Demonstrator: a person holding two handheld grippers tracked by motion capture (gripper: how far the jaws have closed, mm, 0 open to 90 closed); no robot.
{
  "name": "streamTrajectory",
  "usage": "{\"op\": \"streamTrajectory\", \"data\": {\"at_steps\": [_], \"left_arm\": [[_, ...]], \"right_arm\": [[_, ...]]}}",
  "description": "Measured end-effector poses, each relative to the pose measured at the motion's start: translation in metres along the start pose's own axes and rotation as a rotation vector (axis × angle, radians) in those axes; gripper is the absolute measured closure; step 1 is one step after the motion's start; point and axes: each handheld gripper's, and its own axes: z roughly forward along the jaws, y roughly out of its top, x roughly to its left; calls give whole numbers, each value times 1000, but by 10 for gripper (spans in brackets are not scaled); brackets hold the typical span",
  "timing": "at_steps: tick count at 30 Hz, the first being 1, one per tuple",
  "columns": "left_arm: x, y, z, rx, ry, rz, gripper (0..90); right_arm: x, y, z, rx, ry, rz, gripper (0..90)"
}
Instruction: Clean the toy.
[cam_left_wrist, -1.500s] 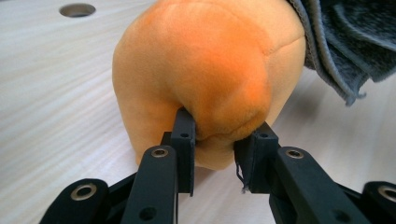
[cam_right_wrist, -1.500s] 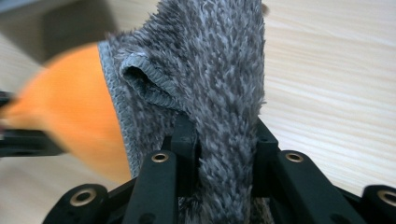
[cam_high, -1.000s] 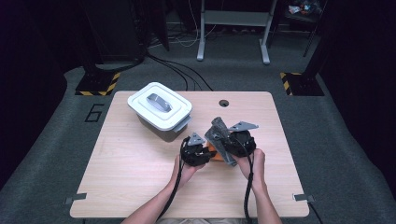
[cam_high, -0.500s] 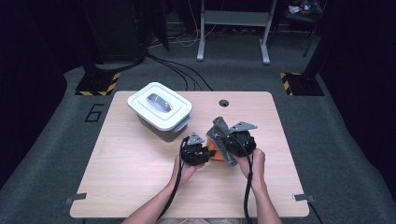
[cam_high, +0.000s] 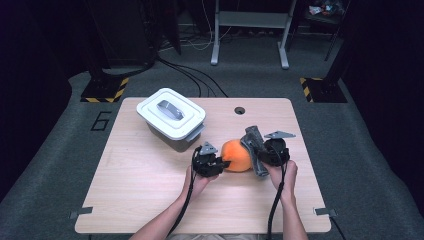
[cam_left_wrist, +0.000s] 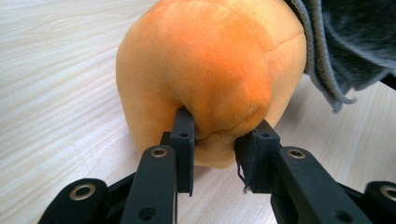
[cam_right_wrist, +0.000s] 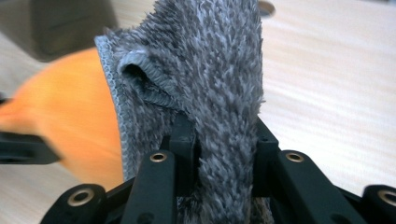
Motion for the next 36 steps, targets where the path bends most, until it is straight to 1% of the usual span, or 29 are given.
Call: {"op": "streamTrajectory", "data": {"at_steps": [1, 2, 4, 6, 7, 9, 11, 12, 13, 14, 15, 16, 18, 20, 21, 22, 23, 24, 25, 27, 28, 30, 31, 32, 34, 36], "left_arm": [[0, 0, 0, 0, 1, -1, 695], [0, 0, 0, 1, 1, 1, 695], [0, 0, 0, 2, 0, -1, 695], [1, 0, 0, 4, -1, 1, 695], [1, 0, 0, 6, 1, 9, 695], [1, 0, 0, 6, 3, 4, 695], [1, 0, 0, 7, 5, 3, 695], [2, 0, 1, 5, 7, -1, 695], [3, -1, 1, 5, 5, 5, 695], [3, -1, 1, 1, -1, -7, 695], [3, -2, 1, 1, 1, -4, 695], [2, -1, 1, 3, 1, -2, 695], [0, -1, 1, 2, 7, 9, 695], [-1, -1, 1, 3, 6, 17, 695], [-1, -1, 1, 6, 9, 20, 695], [-2, -1, 1, 8, 11, 25, 695], [-2, -1, 1, 7, 10, 21, 695], [-2, -1, 2, 3, 12, 27, 695], [-2, -1, 1, 5, 14, 30, 695], [-1, -1, 1, 12, 15, 30, 696], [-1, -1, 1, 12, 14, 28, 696], [-1, -2, 2, 7, 12, 16, 696], [-1, -2, 2, 7, 13, 18, 696], [-1, -1, 1, 8, 17, 22, 696], [-2, -2, 2, 3, 16, 19, 696], [-1, -2, 2, 12, 15, 27, 696]], "right_arm": [[-5, -2, 3, 9, -12, 8, 690], [-9, -4, 6, 20, -16, 29, 690], [-17, -8, 13, 42, -17, 53, 690], [-22, -12, 19, 62, -22, 77, 689], [-23, -13, 22, 69, -22, 86, 689], [-26, -15, 24, 81, -23, 93, 689], [-25, -14, 21, 69, -28, 87, 688], [-23, -13, 17, 57, -28, 92, 687], [-22, -12, 12, 29, -22, 81, 687], [-21, -11, 7, 7, -12, 80, 687], [-18, -9, 1, -12, 3, 76, 687], [-15, -6, -3, -30, 9, 60, 687], [-3, 0, -12, -47, 18, 19, 687], [12, 7, -19, -57, 33, -18, 687], [19, 10, -21, -59, 34, -50, 686], [27, 13, -21, -63, 40, -77, 685], [36, 16, -21, -58, 45, -111, 684], [42, 17, -19, -52, 41, -132, 682], [50, 18, -17, -42, 30, -141, 681], [61, 20, -11, -22, 7, -175, 680], [64, 20, -9, -19, -9, -189, 680], [67, 20, -8, -28, -13, -222, 681], [69, 20, -8, -23, -25, -215, 682], [69, 19, -8, -23, -26, -218, 682], [68, 19, -8, -26, -25, -217, 685], [66, 19, -8, -23, -23, -216, 687]]}}
